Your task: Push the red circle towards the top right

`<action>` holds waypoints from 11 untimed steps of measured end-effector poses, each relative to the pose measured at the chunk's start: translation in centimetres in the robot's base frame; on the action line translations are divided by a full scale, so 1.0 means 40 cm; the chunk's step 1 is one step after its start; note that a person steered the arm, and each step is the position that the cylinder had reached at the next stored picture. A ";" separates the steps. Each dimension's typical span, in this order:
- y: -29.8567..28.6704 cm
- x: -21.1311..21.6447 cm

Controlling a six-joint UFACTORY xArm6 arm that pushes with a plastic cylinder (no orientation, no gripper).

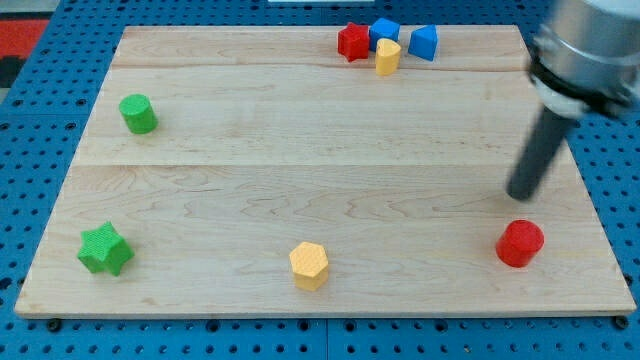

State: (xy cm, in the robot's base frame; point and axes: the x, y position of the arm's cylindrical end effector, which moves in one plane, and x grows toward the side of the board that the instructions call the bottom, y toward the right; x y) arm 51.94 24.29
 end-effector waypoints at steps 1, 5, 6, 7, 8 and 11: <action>0.035 0.146; -0.369 -0.054; -0.414 -0.226; -0.434 -0.343; -0.446 -0.381; -0.754 -0.382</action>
